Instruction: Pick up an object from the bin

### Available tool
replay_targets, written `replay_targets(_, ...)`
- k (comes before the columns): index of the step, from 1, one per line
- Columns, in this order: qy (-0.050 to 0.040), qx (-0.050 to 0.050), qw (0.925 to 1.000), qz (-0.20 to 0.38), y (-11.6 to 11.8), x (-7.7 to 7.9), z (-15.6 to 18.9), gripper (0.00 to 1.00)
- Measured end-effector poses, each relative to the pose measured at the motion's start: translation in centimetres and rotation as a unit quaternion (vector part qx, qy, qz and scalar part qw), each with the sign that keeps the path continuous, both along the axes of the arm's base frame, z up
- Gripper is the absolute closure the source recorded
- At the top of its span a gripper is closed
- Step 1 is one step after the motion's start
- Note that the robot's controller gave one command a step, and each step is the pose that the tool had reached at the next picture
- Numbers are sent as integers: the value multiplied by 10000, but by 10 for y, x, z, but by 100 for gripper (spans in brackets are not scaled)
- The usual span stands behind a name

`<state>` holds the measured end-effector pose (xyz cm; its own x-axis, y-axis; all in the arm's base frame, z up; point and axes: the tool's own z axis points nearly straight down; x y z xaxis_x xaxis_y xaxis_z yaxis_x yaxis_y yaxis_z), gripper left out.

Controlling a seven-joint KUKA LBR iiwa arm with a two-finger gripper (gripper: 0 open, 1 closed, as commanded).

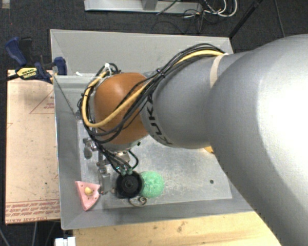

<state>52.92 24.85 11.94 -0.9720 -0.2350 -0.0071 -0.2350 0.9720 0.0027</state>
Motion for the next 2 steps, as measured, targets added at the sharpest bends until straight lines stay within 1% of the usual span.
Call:
replay_targets(1,35,-15,10000,16,-1,1,-48,0)
replay_targets(2,-20,25,9872,1597,-22,-35,-45,100)
